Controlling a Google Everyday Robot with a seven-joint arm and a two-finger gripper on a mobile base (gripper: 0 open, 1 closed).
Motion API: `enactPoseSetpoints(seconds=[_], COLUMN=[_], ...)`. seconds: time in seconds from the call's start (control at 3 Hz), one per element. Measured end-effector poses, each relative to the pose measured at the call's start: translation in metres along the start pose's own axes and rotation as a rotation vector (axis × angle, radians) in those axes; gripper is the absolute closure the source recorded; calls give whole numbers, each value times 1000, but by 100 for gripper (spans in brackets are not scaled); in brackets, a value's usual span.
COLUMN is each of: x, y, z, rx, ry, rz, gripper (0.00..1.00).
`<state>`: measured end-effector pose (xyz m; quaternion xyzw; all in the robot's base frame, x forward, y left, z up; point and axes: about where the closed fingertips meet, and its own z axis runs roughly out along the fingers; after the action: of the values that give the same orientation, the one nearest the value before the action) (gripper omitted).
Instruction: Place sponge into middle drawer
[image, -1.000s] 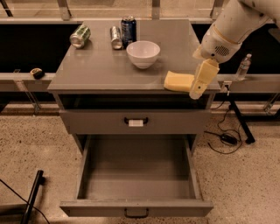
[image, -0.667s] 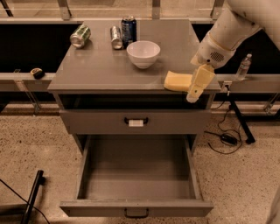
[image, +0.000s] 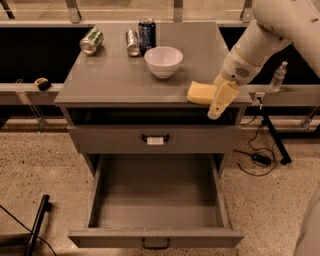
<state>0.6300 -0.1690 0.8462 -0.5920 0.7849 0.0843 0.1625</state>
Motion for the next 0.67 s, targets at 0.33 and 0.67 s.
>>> enactPoseSetpoints(seconds=[0.33,0.67], x=[0,-1], y=[-1,-1], z=[8,10], rx=[-4,-5], ry=[-12,-15], rz=[6,5], gripper=[42,65])
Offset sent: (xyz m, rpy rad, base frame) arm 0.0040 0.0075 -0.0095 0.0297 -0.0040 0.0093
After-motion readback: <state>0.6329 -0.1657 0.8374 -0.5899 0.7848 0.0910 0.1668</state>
